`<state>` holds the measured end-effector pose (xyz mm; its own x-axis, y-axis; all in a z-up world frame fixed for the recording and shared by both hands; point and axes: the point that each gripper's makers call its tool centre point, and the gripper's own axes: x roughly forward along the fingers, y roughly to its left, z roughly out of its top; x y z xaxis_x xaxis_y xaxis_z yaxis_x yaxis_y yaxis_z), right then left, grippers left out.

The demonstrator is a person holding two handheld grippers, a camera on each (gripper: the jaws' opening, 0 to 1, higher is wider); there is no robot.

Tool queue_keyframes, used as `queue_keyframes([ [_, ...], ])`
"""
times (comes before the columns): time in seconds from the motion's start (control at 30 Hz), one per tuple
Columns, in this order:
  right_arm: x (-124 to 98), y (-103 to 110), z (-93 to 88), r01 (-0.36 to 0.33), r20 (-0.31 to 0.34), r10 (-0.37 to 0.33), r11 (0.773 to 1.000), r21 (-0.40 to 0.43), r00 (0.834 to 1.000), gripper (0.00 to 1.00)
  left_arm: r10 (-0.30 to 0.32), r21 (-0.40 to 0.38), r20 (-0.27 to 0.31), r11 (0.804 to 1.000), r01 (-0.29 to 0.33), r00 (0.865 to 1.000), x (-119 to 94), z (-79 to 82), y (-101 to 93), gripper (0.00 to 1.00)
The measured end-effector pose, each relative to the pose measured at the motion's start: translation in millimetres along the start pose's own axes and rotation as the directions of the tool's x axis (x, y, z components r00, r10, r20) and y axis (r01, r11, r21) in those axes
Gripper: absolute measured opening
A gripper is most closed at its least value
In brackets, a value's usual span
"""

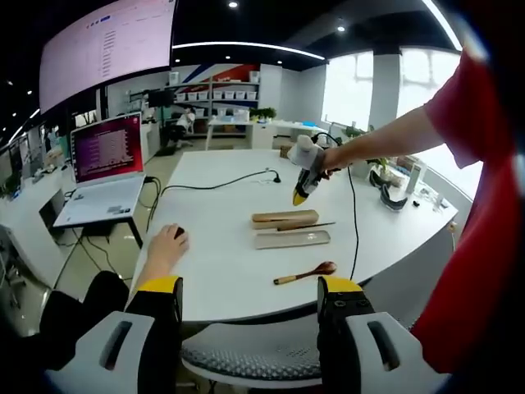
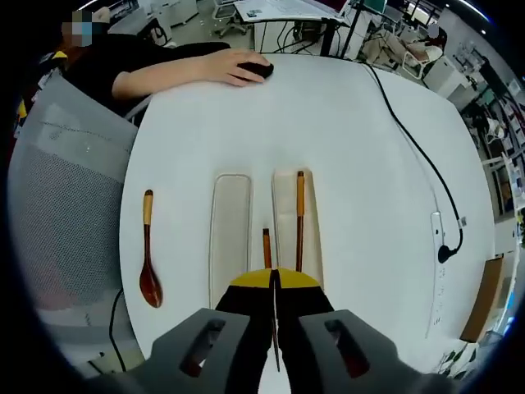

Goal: Arrange the utensils inside the cutlery case until each visible utensil rests in its matching compartment.

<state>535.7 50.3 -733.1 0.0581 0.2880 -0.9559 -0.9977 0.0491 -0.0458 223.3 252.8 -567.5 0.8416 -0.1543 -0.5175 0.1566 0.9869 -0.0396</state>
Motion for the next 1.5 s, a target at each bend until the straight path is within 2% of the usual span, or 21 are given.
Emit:
queue_keyframes([
  [0.07,2.2,1.2,-14.1,0.001,-0.024,-0.001,1.0,0.008,1.0,0.0,-0.005,0.004,-0.004,1.0,0.005,1.0,2.4,0.2,-1.0,0.68],
  [0.17,7.5,2.9,-27.2,0.004,-0.02,-0.004,1.0,0.008,1.0,0.0,-0.012,0.006,-0.005,1.0,0.012,1.0,4.9,0.9,-2.9,0.68],
  [0.3,10.1,3.2,-33.8,0.014,-0.014,-0.014,1.0,0.016,1.0,0.0,-0.022,0.011,-0.01,1.0,0.022,1.0,8.0,0.7,-5.2,0.68],
  [0.53,16.9,-0.1,-34.0,0.06,0.008,-0.06,0.998,-0.021,0.998,0.0,-0.032,0.008,-0.017,0.999,0.032,0.999,9.6,-1.3,-8.3,0.68],
  [0.63,23.0,6.2,-34.0,0.039,-0.001,-0.039,0.999,-0.006,0.999,0.0,-0.034,0.012,-0.03,0.999,0.034,0.999,9.5,-4.2,-9.1,0.68],
  [0.87,38.2,14.3,-35.5,0.042,-0.006,-0.042,0.999,-0.005,0.999,0.02,-0.028,0.005,-0.033,1.0,0.028,0.999,7.4,-3.8,-7.8,0.68],
  [0.97,43.8,9.5,-39.4,0.055,-0.019,-0.055,0.998,-0.014,0.998,0.04,-0.028,0.003,-0.026,1.0,0.028,0.999,6.9,-1.4,-8.2,0.68],
  [1.07,47.6,8.1,-41.1,0.053,-0.022,-0.053,0.999,0.003,0.998,0.05,-0.021,0.011,-0.043,1.0,0.022,0.999,7.8,-4.0,-7.3,0.68],
  [1.27,54.3,2.9,-50.7,0.086,-0.05,-0.086,0.996,-0.012,0.995,0.07,-0.016,0.029,-0.073,0.999,0.018,0.997,9.8,-9.0,-10.4,0.67],
  [1.5,61.0,5.4,-53.7,0.077,-0.054,-0.078,0.997,-0.014,0.996,0.05,-0.009,0.028,-0.075,1.0,0.011,0.997,10.3,-8.6,-10.4,0.67],
])
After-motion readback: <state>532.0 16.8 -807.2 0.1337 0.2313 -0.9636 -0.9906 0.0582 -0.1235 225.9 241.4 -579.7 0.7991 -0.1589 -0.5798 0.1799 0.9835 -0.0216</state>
